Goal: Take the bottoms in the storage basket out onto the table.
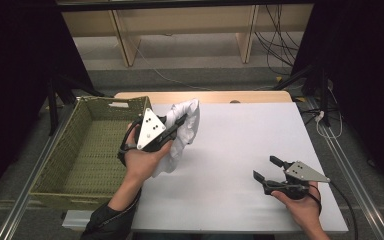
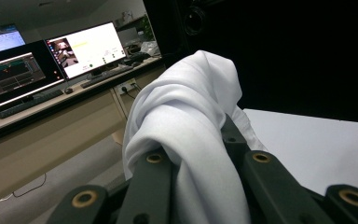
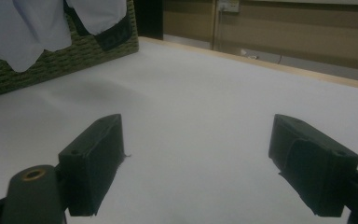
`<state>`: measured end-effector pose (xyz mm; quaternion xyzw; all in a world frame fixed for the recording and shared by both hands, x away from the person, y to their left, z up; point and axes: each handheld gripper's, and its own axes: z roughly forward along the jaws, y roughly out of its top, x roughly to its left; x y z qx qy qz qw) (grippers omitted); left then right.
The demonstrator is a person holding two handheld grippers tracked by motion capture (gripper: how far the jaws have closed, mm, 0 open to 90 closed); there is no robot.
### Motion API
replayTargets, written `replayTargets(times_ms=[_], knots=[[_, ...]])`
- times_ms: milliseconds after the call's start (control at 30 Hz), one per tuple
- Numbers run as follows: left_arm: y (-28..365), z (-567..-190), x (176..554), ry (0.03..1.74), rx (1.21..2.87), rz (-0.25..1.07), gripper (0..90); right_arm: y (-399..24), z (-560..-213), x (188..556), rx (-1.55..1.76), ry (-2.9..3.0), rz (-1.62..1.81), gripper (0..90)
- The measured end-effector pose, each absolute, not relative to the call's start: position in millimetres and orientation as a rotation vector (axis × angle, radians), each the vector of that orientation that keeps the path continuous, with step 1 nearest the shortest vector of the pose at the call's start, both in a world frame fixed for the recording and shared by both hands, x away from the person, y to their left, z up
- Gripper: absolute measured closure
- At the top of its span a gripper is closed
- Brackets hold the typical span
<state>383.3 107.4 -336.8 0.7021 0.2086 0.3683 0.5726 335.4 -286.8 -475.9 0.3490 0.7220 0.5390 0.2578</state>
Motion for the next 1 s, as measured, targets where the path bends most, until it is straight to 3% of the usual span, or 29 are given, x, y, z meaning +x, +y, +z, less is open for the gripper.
replayTargets(times_ms=[1000], knots=[[97.9, -346.3, 386.7, 0.486, 1.681, 0.847, 77.7, -286.9, -476.1, 335.5, 0.950, 1.955, 1.470, 18.9]])
